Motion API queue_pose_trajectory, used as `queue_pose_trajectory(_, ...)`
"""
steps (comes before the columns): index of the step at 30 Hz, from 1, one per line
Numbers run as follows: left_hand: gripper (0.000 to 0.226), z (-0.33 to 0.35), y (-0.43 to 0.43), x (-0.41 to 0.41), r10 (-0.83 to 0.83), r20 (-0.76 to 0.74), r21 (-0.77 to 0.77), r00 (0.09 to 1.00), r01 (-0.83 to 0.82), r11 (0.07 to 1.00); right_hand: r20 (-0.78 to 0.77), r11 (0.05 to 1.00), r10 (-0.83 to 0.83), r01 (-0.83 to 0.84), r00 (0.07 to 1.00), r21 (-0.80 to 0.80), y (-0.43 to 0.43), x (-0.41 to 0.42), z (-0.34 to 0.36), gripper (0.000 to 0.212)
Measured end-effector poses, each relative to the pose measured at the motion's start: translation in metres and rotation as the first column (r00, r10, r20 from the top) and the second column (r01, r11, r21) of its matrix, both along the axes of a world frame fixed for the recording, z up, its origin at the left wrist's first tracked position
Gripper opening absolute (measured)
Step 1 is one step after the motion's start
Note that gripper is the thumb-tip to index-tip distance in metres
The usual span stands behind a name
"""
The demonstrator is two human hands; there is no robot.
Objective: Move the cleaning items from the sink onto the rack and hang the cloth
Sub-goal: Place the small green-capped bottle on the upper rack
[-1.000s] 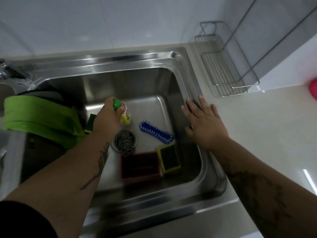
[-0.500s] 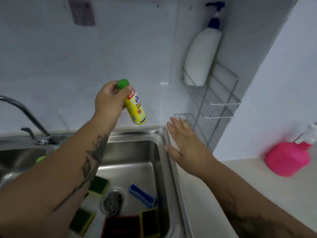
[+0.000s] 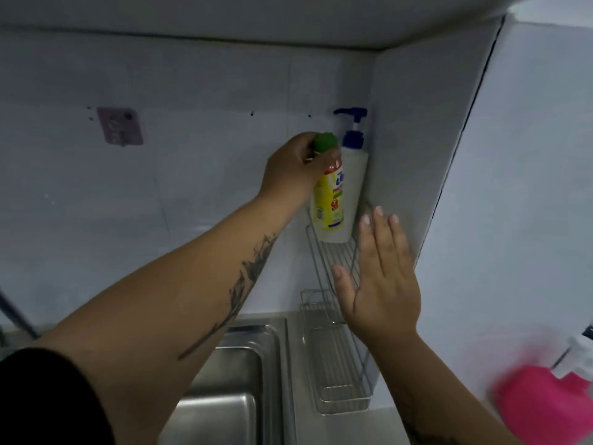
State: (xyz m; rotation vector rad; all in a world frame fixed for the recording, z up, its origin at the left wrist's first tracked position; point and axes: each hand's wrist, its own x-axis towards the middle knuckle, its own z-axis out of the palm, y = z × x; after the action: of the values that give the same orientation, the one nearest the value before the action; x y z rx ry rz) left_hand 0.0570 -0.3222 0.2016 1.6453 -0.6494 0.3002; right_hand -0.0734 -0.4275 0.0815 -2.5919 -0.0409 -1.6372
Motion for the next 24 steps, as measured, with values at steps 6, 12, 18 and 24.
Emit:
queue_pose_trajectory(6, 0.031, -0.044, -0.024, 0.018, 0.024, 0.075, 0.196, 0.997, -0.039, 0.98, 0.101, 0.999, 0.04, -0.038, 0.994, -0.018, -0.004, 0.006, -0.005, 0.056)
queue_pose_trajectory(12, 0.035, -0.06, -0.024, 0.017, 0.045, 0.153, 0.197, 0.987, -0.075, 0.977, 0.123, 0.999, 0.036, -0.034, 0.992, -0.016, -0.004, 0.007, -0.007, 0.053)
queue_pose_trajectory(18, 0.054, -0.065, -0.016, 0.012, 0.037, 0.166, 0.32, 0.985, -0.089, 0.943, 0.052, 1.0, 0.014, -0.014, 0.999, 0.0, -0.004, 0.004, -0.006, 0.053)
queue_pose_trajectory(24, 0.09, -0.071, 0.027, -0.009, -0.007, -0.233, 0.302, 0.973, 0.079, 0.95, -0.304, 0.994, 0.058, -0.027, 0.951, 0.106, 0.003, -0.012, 0.017, 0.048)
